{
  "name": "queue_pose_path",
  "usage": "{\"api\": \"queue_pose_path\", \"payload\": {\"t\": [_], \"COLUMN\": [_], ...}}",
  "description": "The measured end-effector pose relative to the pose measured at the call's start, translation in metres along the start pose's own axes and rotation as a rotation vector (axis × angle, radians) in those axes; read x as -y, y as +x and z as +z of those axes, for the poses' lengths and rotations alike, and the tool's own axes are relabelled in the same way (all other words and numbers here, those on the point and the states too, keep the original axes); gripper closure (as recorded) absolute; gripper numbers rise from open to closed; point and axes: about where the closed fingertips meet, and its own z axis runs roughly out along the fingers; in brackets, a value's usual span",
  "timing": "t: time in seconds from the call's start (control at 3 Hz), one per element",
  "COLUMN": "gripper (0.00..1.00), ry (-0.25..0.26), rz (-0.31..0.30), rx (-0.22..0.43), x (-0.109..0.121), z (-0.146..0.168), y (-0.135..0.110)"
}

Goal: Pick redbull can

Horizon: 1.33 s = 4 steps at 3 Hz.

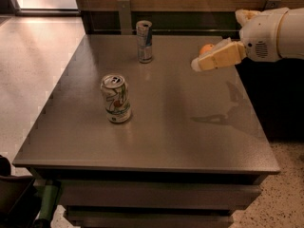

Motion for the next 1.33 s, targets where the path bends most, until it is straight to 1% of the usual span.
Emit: {"api": "queue_pose_path", "payload": {"t": [0.33,0.67,1.0,1.33], "gripper": [0.00,0.00,0.00,0.00], "ry": [-0.020,-0.023,-0.045,-0.050], "rz": [0.069,0.070,0.109,0.154], "rx": [0.049,0.050,0.093,0.138], "x": [0.002,0.001,-0.005,-0.010], "z": [0.022,0.024,0.049,0.083], "y": [-0.022,-0.022,-0.016,-0.009]}}
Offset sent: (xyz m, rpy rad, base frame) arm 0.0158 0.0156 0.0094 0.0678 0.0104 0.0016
